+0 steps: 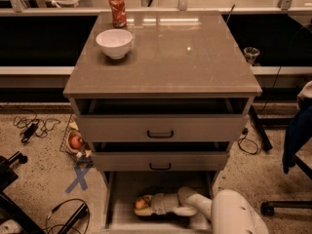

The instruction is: Place orange into bottom drawer

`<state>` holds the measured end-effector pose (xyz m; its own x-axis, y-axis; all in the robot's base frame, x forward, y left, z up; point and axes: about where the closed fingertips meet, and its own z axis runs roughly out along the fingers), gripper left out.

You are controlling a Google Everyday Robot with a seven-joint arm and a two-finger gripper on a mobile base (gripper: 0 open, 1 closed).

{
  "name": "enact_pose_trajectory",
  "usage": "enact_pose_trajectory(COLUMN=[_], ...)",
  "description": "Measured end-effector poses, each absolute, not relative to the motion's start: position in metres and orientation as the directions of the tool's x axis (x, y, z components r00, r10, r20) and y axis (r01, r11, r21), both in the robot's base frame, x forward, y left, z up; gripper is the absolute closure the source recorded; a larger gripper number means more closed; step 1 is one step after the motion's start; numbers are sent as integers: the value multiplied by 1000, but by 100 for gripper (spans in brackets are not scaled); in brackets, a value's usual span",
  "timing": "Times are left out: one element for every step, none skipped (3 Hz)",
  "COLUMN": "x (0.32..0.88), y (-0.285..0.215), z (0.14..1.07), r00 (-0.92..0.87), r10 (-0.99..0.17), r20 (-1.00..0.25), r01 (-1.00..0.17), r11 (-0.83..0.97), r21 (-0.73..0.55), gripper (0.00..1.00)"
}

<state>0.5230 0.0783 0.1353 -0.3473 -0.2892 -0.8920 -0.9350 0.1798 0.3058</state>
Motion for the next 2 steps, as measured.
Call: enact_pose_trajectory(x=[522,520], y=[80,83], z=[135,135], r00=[-348,-349], r10=[-289,-288], r20=[-892,-892], r01=[-935,-935], r11=[177,173], r21=[307,310], gripper=[82,51])
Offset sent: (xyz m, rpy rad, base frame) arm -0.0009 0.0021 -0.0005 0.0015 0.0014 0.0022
